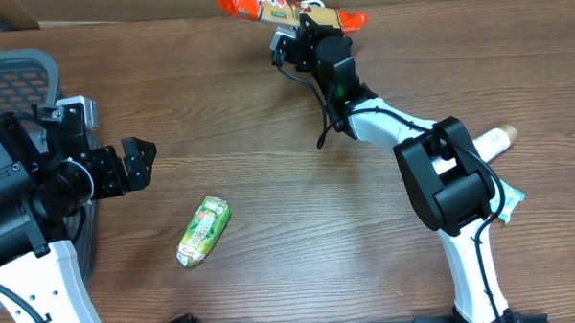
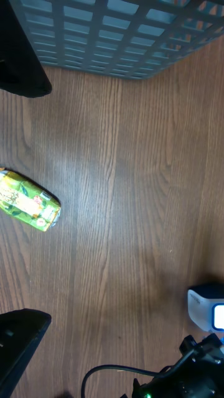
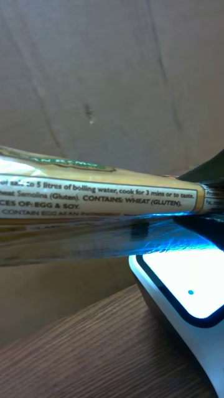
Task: Scan the item barcode
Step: 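Hold the spaghetti package barcode in front of the white scanner, then move the spaghetti package to the right side and release it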
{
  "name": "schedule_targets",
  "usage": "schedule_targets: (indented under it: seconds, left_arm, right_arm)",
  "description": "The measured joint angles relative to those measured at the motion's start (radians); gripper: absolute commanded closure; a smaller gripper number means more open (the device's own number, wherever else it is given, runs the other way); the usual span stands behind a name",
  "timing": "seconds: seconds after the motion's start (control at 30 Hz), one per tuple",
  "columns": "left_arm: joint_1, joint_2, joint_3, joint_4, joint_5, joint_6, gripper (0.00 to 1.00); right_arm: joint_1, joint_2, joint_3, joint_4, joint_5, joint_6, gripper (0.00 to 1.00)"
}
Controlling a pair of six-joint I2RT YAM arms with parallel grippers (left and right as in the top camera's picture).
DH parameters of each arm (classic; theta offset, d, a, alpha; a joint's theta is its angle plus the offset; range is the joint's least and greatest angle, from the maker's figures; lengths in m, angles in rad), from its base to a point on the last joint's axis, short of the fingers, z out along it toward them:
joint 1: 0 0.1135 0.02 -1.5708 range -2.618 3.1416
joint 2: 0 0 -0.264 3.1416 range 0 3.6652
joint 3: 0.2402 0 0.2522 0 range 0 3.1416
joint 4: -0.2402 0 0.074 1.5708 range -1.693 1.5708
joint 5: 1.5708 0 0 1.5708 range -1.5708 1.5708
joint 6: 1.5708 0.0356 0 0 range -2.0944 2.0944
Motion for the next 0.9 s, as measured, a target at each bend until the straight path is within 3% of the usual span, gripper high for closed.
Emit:
schedule_targets:
  seconds: [0.13, 0.33, 0.5, 0.7, 0.8, 0.9]
  left_arm:
    - [0.000, 0.000, 0.000, 0.000, 0.000, 0.000, 0.00]
    - [0.000, 0.000, 0.000, 0.000, 0.000, 0.000, 0.00]
    - [0.000, 0.000, 0.000, 0.000, 0.001, 0.000, 0.00]
    - [0.000, 0.000, 0.000, 0.001, 0.000, 0.000, 0.00]
    - [0.000, 0.000, 0.000, 0.000, 0.000, 0.000, 0.00]
    - [0.000, 0.000, 0.000, 0.000, 0.000, 0.000, 0.00]
  right_arm:
    - [0.000, -0.014, 0.002, -0.073, 0.037, 0.108, 0.96]
    - [0.000, -0.172, 0.002, -0.450, 0.113, 0.367, 0.96]
    - [-0.009, -0.503, 0.002, -0.943, 0.110, 0.847, 0.96]
    - [-0.137, -0.839, 0.055, -1.422, -0.081, 1.367, 0.96]
    - [-0.250, -0.869, 0.029, -1.499, -0.172, 1.513, 0.96]
    - [-0.345, -0.827, -0.072, -1.437, -0.235, 1.593, 0.96]
